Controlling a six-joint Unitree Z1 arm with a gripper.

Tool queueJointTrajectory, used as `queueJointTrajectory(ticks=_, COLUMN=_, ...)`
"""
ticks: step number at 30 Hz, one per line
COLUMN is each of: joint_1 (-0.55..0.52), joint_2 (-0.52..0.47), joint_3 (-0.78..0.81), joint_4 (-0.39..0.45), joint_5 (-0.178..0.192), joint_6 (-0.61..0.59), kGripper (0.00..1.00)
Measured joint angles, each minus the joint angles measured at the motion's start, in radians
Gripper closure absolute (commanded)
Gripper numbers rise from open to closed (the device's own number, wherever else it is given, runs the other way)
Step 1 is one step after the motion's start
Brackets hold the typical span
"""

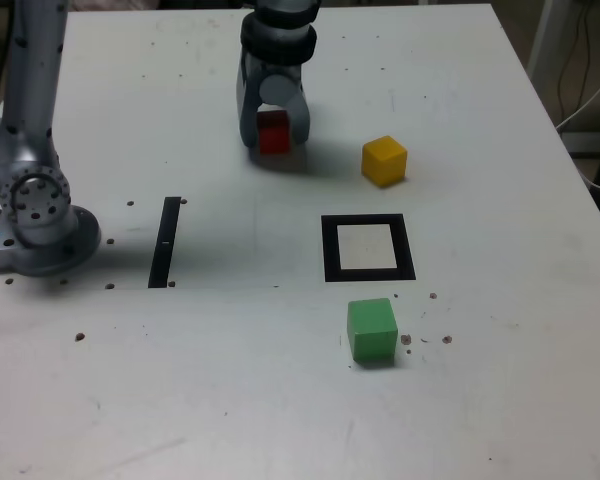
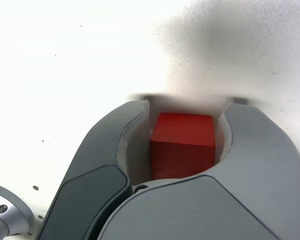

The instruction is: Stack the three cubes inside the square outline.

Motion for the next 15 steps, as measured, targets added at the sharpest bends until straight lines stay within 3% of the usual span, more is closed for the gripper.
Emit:
queueJointTrajectory(ticks=8, joint_1=-0.056, joint_2=-0.009, joint_3=-0.009, joint_4=0.028, joint_5=-0.025, joint_6=-0.031, kGripper=0.71)
queueJointTrajectory(ticks=15, joint_1=-0.164, joint_2=-0.093, joint_3=-0.048, joint_4=0.115, joint_5=-0.025, joint_6=-0.112, kGripper=0.71)
